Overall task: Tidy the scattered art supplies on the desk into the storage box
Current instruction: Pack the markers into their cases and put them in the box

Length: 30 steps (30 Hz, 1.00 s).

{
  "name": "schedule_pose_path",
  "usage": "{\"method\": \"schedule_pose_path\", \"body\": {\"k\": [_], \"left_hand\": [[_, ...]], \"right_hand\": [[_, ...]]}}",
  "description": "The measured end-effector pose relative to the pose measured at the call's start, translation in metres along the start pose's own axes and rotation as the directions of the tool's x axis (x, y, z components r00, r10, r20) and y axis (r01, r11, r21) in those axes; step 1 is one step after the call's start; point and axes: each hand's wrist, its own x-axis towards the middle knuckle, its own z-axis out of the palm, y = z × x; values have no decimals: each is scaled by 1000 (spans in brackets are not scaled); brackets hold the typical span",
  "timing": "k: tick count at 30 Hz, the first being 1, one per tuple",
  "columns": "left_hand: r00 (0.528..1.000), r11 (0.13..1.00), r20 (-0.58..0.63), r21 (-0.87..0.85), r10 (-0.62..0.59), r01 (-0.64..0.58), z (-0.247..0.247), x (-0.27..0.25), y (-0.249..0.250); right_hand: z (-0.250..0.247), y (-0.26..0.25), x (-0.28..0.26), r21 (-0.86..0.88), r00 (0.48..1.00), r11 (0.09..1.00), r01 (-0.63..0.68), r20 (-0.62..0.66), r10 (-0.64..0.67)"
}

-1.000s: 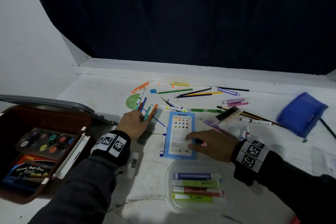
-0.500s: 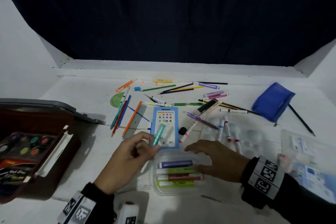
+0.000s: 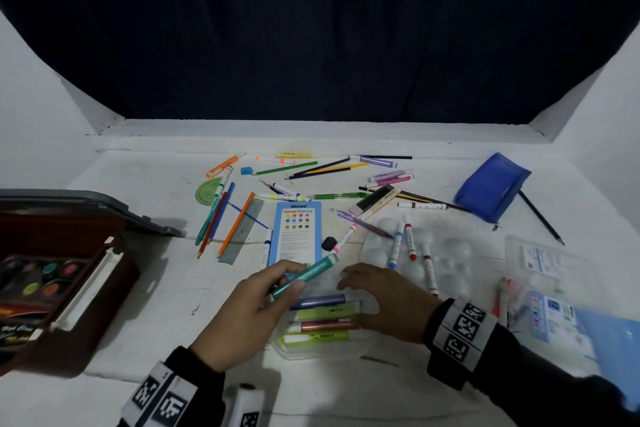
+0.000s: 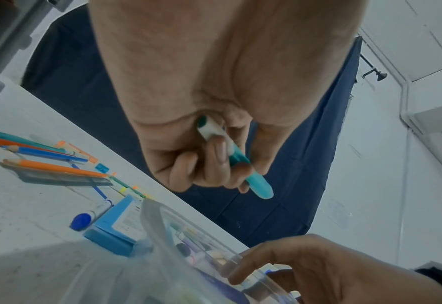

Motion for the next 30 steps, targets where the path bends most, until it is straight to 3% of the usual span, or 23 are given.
{"method": "schedule_pose_path", "body": {"k": [6, 11, 13, 19, 30], "left_hand": [[999, 998, 25, -53, -29, 30, 1, -5, 11], [994, 912, -51, -405, -92, 64, 6, -2, 26], [988, 878, -61, -469, -143, 98, 7, 0, 32], [977, 876, -116, -472, -178, 104, 10, -5, 34], [962, 946, -166, -281, -216, 163, 14, -16, 10]], "right_hand": [[-4, -6, -2, -4, 1000, 1000, -9, 3, 9], [-8, -11, -1, -29, 999, 999, -38, 26, 39], [-7, -12, -1, -24, 998, 998, -55, 31, 56], [-2, -13, -3, -15, 996, 996, -86, 7, 86], [2, -9, -1, 17, 995, 995, -98, -3, 98]]}}
